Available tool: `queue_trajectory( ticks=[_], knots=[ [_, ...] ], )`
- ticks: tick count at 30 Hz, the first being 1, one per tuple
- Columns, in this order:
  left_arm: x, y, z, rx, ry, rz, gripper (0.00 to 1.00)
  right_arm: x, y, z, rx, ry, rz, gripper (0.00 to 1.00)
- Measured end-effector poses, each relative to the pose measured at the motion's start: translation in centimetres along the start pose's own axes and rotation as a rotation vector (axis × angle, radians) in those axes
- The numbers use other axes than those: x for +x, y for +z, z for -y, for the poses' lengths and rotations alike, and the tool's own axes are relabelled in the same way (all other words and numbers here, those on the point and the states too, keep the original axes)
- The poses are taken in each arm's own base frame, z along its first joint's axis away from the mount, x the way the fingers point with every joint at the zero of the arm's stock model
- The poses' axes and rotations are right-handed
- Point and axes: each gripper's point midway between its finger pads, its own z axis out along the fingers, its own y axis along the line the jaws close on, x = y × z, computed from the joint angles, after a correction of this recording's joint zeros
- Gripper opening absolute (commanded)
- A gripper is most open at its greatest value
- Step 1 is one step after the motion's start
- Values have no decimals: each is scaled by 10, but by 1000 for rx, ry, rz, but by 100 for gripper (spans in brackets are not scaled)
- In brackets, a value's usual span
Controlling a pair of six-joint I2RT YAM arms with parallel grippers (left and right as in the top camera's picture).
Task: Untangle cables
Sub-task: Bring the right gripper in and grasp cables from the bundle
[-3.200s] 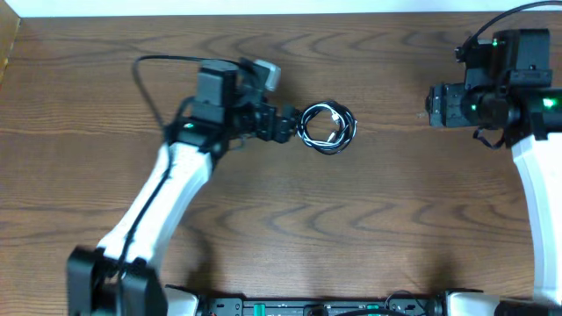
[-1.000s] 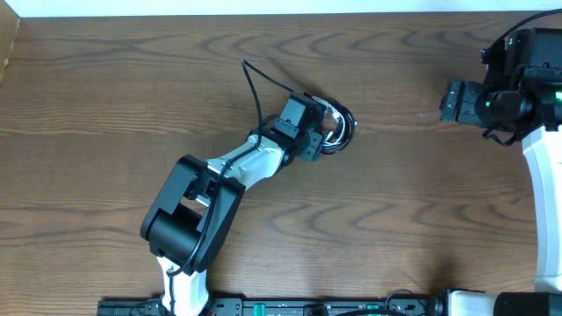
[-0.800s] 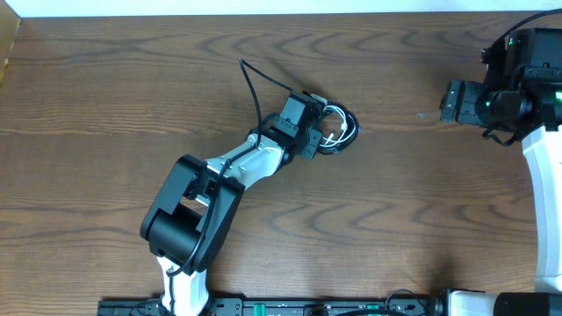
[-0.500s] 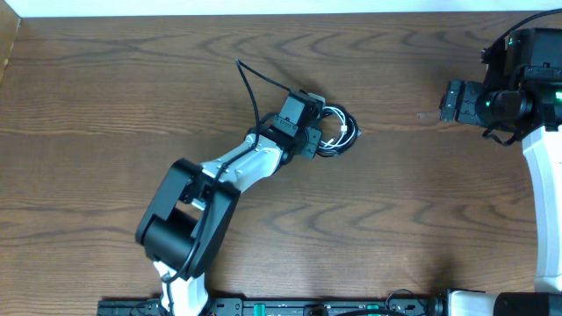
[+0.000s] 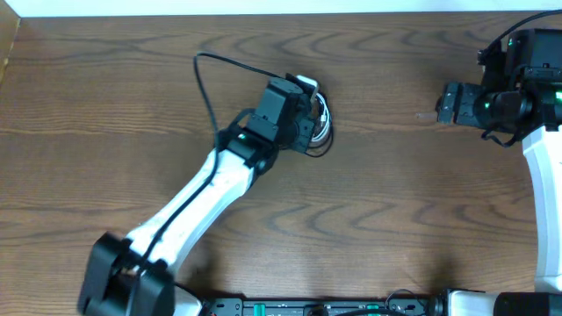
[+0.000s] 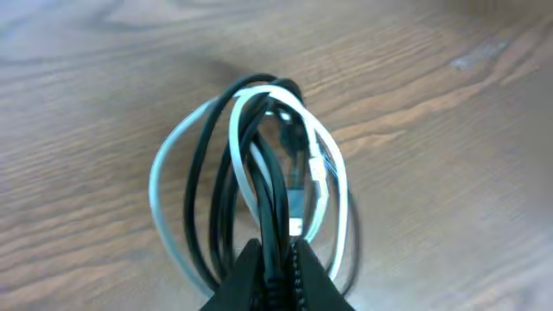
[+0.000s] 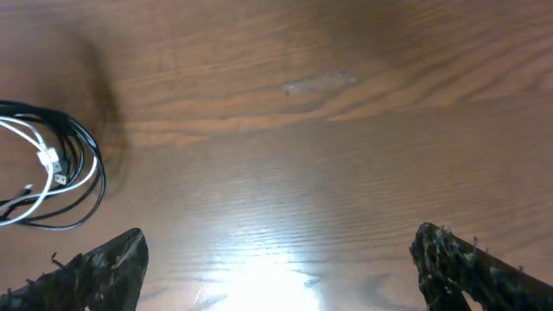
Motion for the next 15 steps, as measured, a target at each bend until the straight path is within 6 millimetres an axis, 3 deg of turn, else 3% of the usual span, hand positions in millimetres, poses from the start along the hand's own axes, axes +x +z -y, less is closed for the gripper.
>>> queue_trajectory(
  ticks=[9, 15],
  knots=[
    [-30, -57, 24, 120, 13, 127, 8, 20, -8, -50, -306, -226, -55, 99],
    [-31, -71, 49, 266, 15, 132, 8, 25, -22, -80, -504, -335, -32, 99]
  ],
)
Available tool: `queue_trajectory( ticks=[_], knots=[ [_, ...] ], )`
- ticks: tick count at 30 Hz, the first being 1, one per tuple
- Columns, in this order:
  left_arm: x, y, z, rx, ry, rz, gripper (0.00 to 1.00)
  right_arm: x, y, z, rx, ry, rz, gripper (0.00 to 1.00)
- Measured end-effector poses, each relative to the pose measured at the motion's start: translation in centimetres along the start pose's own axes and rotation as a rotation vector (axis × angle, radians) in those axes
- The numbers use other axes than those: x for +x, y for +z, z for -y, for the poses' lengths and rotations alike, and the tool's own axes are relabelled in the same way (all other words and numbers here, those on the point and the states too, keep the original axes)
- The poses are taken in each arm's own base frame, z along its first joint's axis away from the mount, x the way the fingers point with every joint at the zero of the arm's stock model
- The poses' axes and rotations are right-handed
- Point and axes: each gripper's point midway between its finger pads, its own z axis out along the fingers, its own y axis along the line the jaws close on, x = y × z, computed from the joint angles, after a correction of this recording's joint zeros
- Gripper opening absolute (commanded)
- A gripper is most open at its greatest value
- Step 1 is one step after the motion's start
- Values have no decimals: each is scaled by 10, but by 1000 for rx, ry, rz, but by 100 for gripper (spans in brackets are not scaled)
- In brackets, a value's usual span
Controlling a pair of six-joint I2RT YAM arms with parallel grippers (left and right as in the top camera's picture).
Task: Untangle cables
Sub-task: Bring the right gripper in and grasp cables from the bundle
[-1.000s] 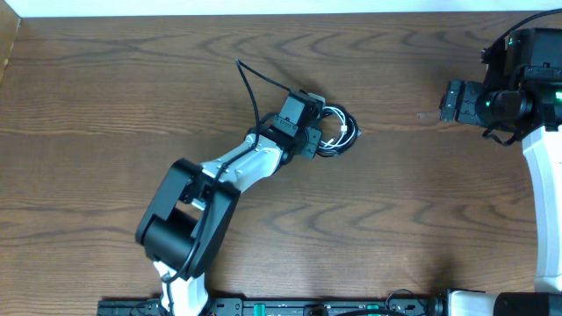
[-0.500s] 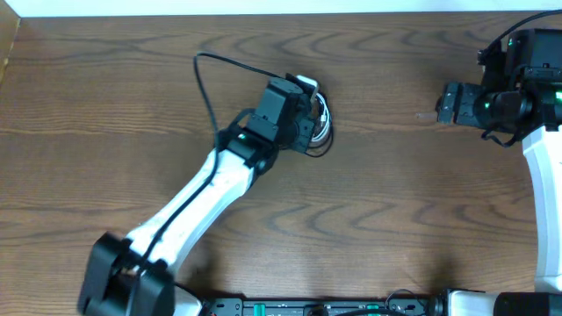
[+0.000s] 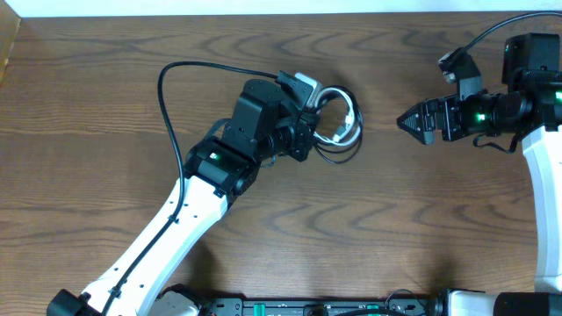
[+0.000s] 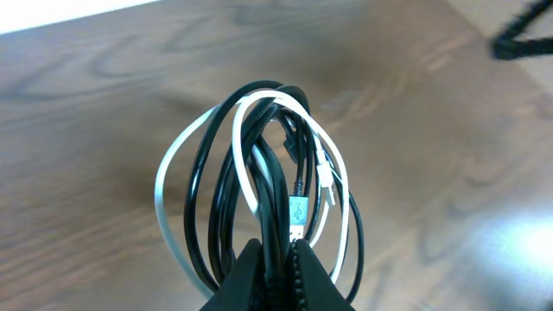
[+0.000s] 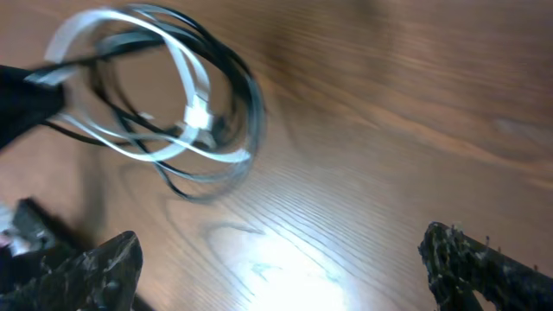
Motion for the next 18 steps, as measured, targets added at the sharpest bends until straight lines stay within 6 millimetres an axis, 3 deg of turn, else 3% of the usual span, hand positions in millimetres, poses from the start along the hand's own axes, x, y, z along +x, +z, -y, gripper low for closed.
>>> queue_trajectory(
  ticks=[3, 8, 10, 18],
  knots=[
    [1, 0, 11, 62, -7, -6, 8, -2, 0, -6, -34, -26, 8, 96],
    [-2, -2, 28, 162, -1, 2, 8, -3, 3, -18, -75, -79, 10, 73],
    [-5, -4, 35, 201, 5, 10, 8, -3, 5, -23, -88, -93, 7, 69],
    [-11, -7, 48, 276, -8, 31, 8, 0, 29, -42, -149, -143, -50, 60]
  ],
)
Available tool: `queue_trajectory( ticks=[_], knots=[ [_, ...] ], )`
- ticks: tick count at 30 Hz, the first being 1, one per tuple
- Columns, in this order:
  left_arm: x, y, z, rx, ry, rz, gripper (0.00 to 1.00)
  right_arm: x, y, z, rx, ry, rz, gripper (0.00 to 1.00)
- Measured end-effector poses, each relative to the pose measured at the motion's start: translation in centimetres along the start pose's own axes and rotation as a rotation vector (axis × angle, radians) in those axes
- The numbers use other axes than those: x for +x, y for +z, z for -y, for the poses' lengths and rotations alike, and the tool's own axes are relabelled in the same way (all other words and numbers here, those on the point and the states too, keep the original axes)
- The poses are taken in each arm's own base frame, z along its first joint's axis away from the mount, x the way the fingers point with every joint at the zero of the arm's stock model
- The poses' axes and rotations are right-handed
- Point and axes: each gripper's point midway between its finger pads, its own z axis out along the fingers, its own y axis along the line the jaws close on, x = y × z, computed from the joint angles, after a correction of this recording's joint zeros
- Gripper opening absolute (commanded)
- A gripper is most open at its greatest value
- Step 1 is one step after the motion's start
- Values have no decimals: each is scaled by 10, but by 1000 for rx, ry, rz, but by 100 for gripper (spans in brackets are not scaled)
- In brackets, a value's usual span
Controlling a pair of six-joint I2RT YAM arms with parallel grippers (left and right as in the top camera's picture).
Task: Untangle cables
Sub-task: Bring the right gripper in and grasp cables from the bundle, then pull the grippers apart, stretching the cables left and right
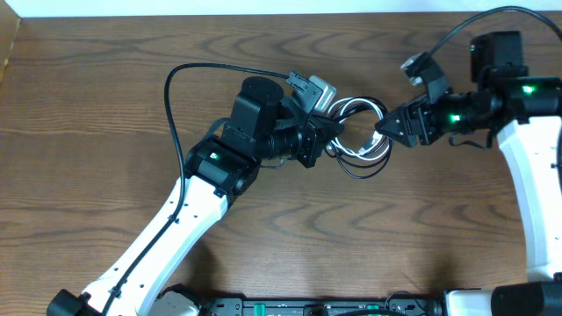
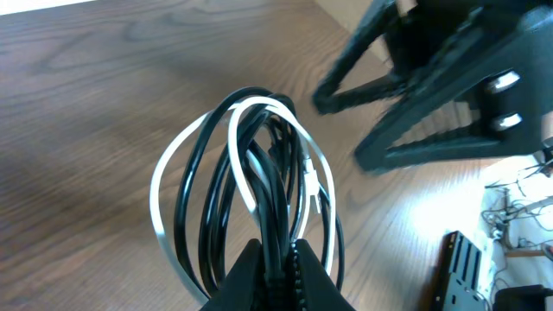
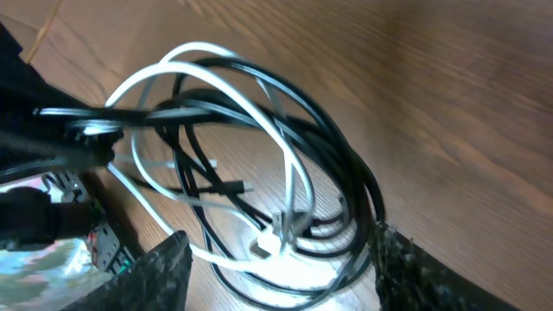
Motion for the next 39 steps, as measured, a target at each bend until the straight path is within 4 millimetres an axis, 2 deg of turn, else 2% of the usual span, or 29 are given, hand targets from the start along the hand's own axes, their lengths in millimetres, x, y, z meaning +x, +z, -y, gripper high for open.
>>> queue_trajectory(
  ticks=[6, 13, 15, 17, 20, 26, 29, 34, 39],
  knots=[
    [-1, 0, 7, 38, -11, 3, 8, 0, 16, 1, -24, -3, -32, 55],
    [-4, 0, 11, 62, -6, 12, 8, 9, 43, 14, -54, 44, -105, 45],
    [-4, 0, 12, 65, -5, 11, 8, 11, 49, 18, -59, 58, -121, 38],
    [-4, 0, 12, 66, -5, 11, 7, 12, 54, 22, -61, 70, -130, 27],
    [-4, 0, 12, 66, -5, 12, 8, 12, 59, 26, -62, 81, -134, 2],
    [-4, 0, 11, 64, -5, 12, 8, 12, 61, 28, -62, 93, -138, 1],
    [0, -1, 4, 30, -22, -3, 8, 14, 61, 33, -34, 120, -149, 1],
    [11, -9, -22, -50, -79, -42, 8, 23, 62, 47, 84, 205, -196, 1],
    [18, -26, -56, -140, -140, -59, 7, 31, 57, 71, 233, 285, -224, 1]
  ],
)
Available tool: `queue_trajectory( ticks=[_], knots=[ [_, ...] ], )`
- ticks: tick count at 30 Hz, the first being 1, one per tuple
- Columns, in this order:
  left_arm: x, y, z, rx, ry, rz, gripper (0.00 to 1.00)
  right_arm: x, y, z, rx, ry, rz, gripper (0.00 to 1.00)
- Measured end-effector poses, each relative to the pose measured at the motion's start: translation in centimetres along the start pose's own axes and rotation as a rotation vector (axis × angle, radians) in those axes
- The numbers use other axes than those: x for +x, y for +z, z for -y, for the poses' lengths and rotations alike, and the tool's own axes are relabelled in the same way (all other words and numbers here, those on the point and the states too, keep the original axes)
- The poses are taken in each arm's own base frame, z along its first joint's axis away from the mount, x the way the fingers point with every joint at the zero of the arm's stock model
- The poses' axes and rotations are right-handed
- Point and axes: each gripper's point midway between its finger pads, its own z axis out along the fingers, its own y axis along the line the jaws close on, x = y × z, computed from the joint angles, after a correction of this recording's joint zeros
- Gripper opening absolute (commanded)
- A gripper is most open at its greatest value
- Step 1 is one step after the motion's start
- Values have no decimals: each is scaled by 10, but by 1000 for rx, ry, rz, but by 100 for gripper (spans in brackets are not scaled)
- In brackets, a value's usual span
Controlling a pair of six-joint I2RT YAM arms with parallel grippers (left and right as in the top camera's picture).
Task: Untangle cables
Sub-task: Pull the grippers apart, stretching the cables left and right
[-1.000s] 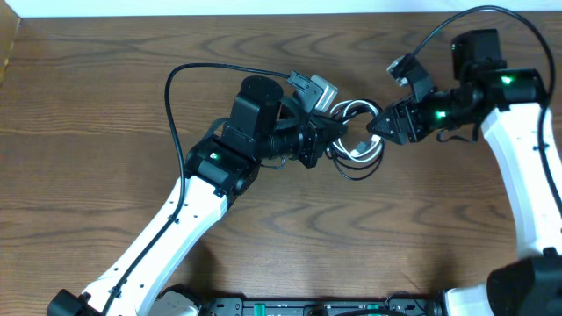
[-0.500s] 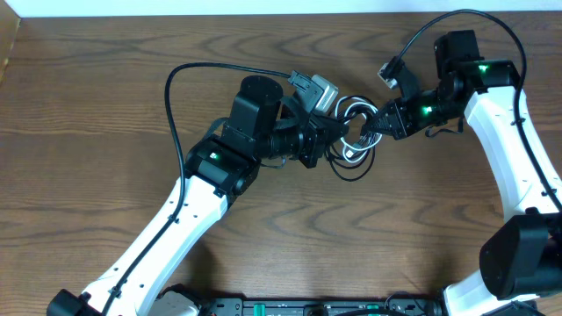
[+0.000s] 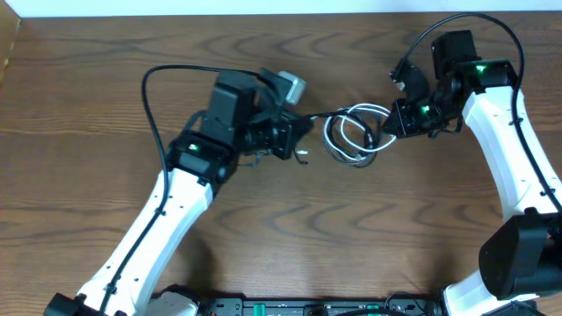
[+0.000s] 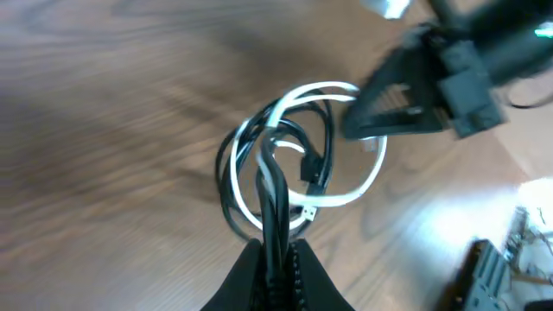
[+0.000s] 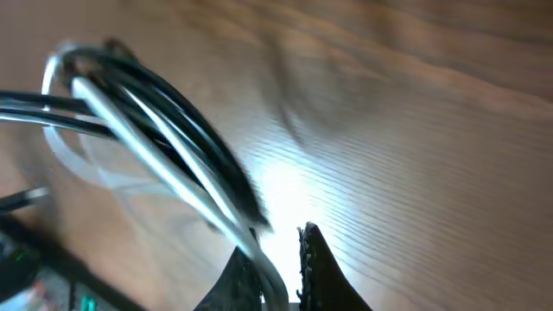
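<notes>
A tangled bundle of black and white cables (image 3: 353, 136) hangs between my two grippers over the middle of the wooden table. My left gripper (image 3: 297, 133) is shut on black strands at the bundle's left side; in the left wrist view the jaws (image 4: 276, 259) pinch those strands, with the coil (image 4: 298, 168) beyond them and a black plug inside it. My right gripper (image 3: 393, 123) is shut on the coil's right edge. In the right wrist view its jaws (image 5: 281, 263) clamp white and black strands (image 5: 147, 112) that run off to the upper left, blurred.
The left arm's own black cable (image 3: 149, 88) arcs above the table behind that arm. The right arm (image 3: 518, 175) runs down the right side. The table's far edge (image 3: 263, 12) meets a white wall.
My right gripper was open around the bundle's right side; it is now shut on it. The left gripper sits farther left, and black strands now stretch from it to the coil.
First my left gripper held the bundle low on the table while the right one stood open far off at the right. Then the bundle was lifted and farther right, with the right gripper nearer. Then the right jaws straddled the coil, and now both grippers hold it.
</notes>
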Motion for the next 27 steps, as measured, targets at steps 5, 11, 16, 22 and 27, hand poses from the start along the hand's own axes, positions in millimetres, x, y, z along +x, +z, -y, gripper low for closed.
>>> queue_trajectory(
  ticks=[5, 11, 16, 22, 27],
  knots=[
    [1, -15, -36, -77, -55, 0, 8, -1, -2, 13, 49, 54, 6, 1],
    [7, -34, -71, -151, -97, -6, 8, 0, -11, 40, 95, 139, 23, 1],
    [6, -61, -112, -237, -178, 32, 8, 5, -21, 67, 141, 241, 37, 1],
    [10, -102, -157, -347, -278, 87, 7, 20, -43, 114, 211, 393, 59, 1],
    [7, -133, -175, -411, -314, 152, 8, 33, -62, 144, 240, 509, 91, 1]
  ],
)
